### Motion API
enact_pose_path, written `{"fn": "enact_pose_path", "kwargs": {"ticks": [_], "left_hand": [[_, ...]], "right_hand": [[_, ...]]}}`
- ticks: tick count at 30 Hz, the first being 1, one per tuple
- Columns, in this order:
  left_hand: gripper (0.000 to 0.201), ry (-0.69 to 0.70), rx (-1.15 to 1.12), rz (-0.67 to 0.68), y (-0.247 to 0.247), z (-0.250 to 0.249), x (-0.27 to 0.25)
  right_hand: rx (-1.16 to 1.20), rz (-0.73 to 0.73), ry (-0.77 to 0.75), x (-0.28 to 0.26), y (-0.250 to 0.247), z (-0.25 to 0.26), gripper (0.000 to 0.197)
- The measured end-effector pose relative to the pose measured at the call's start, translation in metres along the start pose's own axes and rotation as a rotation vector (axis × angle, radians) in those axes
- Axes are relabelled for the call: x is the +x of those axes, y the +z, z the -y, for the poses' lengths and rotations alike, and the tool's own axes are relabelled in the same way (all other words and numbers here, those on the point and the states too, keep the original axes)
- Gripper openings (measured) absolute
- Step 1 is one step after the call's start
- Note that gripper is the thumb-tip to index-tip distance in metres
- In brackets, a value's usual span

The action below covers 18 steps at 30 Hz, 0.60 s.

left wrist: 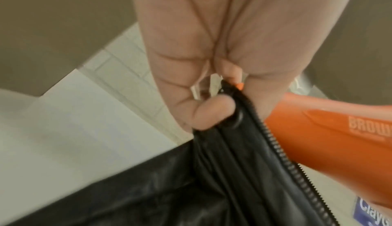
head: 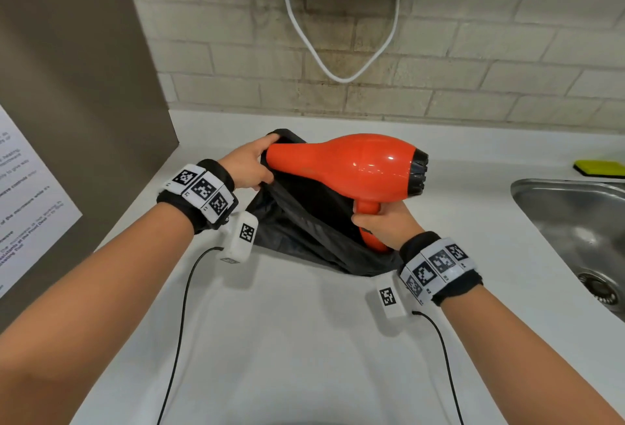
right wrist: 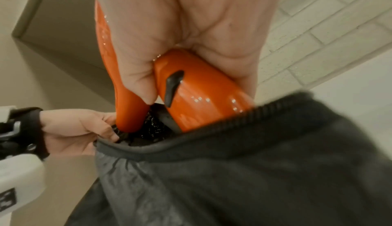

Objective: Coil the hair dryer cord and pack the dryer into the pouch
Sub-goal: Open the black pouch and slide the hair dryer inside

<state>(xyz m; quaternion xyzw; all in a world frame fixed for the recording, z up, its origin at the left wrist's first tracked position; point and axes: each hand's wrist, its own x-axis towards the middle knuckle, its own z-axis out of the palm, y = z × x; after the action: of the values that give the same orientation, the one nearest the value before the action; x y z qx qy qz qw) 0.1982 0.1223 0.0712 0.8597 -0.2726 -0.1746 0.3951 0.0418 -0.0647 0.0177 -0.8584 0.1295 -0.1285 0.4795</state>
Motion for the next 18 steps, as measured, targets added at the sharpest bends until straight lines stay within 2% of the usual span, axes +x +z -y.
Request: {"fn": "enact_pose_path", "kwargs": {"ticks": [5,7,11,16,18], "left_hand": [[0.073,0.110,0.300,-0.093,0.000,-0.013,0.002],[0.070,0.162,0.345,-0.136,0.001,-0.019,0.000],[0.070,0.277,0.348,-0.166,-0.001,-0.029,-0.005],[0.062,0.278,0.281,-0.292,0.000,-0.034,-0.006],[0.063,0.323,0.260,-0.300,0.004,-0.037,-0.011]], "right_hand": [[-0.030,0.016,0.008,-0.001,0.006,0.003,0.031],[-0.013,-0.015,0.014,-0.001,0.008,0.003,0.032],[0.026,-0.076,0.002,0.000,0.004,0.006,0.033],[-0.030,0.072,0.009,-0.001,-0.006,0.016,0.032],[-0.038,0.040,-0.002,-0.001,-0.008,0.014,0.033]]}}
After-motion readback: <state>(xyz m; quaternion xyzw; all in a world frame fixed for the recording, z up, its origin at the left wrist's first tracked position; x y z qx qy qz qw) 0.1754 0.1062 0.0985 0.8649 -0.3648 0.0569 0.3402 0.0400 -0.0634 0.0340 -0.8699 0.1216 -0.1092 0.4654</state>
